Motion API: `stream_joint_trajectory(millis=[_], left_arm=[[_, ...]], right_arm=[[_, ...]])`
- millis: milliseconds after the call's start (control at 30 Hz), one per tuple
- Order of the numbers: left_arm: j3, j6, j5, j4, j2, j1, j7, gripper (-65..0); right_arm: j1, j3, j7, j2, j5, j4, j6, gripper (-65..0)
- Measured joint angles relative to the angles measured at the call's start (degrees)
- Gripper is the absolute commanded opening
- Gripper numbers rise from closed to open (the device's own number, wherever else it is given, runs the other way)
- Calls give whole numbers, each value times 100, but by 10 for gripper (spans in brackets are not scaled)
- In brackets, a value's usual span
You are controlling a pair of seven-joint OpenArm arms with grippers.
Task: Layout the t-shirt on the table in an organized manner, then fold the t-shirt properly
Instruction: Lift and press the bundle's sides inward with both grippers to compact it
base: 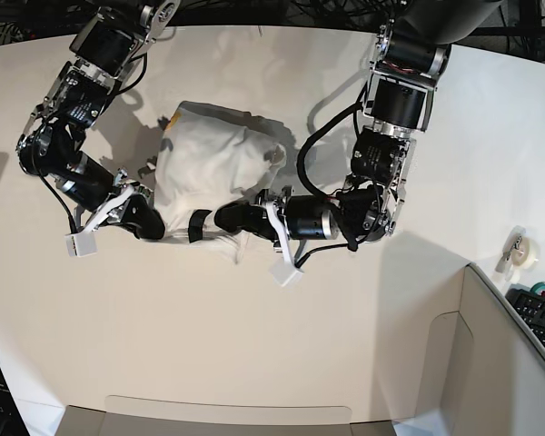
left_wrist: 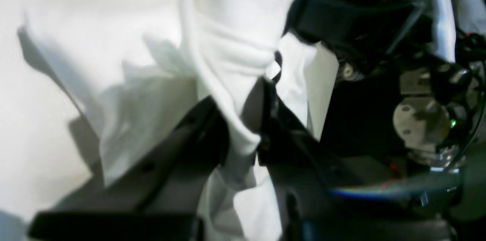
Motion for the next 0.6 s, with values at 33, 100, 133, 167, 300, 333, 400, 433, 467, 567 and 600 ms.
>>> stream_joint_trajectory(millis=[33,100,133,167,300,333,400,433,467,567,600], left_arm=[[0,4,11,-122,0,-24,-20,-650],[0,-2,2,-302,-2,-48,-120,-650],[0,0,-11,-422,0,-81,-162,-650],[0,-4,0,-520,0,-90,-166,-650],[0,2,-11,-927,2,-105,-170,-650],[0,0,2,-988,0,-105,-166,-650],[0,4,-7,-1113,2,-107,-221,-650],[0,0,-7,-1169,20,-109,-234,-650],[0,2,-17,-1239,52,-122,-249,-650],[0,7,4,-1495,131,-245,-219,-650],[0,7,2,-1541,146,-289,-212,-650]], right_arm=[[46,0,37,0,-57,-107,0,-650],[66,0,133,-4,-157,-326,-2,-650],[63,0,225,-4,-221,-455,0,-650],[48,0,275,-2,-278,-557,0,-650],[35,0,492,-4,-516,-885,0,-650],[35,-2,516,-7,-535,-940,0,-650],[35,-4,636,-9,-595,-1071,0,-650],[35,-4,640,-7,-601,-1137,0,-650],[35,-4,651,-2,-599,-1185,0,-650],[33,-4,671,-7,-627,-1246,0,-650],[35,-4,680,-2,-625,-1241,0,-650]])
